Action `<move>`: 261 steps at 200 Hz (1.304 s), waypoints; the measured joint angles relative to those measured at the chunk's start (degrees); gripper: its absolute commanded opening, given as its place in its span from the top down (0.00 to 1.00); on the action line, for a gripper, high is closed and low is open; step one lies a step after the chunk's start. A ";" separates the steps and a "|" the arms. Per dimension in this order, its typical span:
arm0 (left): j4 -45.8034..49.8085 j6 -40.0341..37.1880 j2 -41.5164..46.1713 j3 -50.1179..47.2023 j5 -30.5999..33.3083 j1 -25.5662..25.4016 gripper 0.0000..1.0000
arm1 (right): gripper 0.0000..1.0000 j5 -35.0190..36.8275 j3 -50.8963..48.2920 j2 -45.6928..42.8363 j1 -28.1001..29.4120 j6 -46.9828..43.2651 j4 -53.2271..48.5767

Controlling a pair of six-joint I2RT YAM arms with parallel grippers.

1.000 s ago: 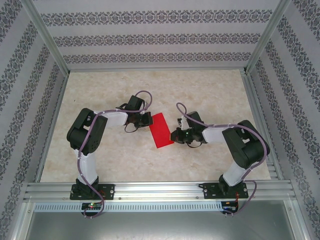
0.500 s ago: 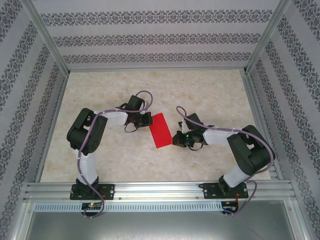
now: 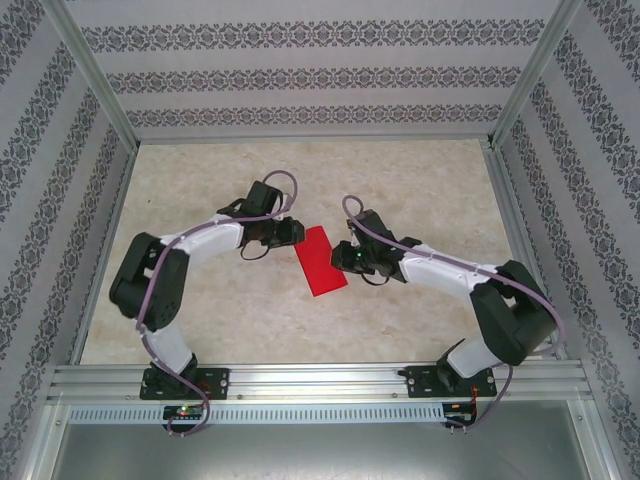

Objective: Fold a paper plane with a square sheet of paper (pick it up from the middle)
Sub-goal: Fold the square sheet of paper in half at the center of the table, then rotate the paper at the center of the table.

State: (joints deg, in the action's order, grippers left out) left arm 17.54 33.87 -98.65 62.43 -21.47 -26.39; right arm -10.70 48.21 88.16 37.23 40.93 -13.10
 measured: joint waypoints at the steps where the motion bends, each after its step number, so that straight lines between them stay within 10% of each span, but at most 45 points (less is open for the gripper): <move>1: 0.00 0.09 0.22 -0.09 0.04 0.02 0.60 | 0.82 0.13 0.11 0.13 0.04 0.00 -0.09; 175: -0.28 7.28 19.21 -20.31 7.50 9.75 0.11 | 0.81 1.49 14.43 21.33 10.29 25.55 1.42; 261: -0.44 4.07 22.36 -21.03 10.99 13.25 0.00 | 0.72 -0.74 22.73 20.94 2.62 17.07 0.52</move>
State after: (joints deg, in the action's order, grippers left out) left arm 17.10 37.93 -76.29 41.41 -10.48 -13.15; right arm -11.44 70.94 109.10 39.86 58.00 -12.58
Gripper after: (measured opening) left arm 0.999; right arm 0.287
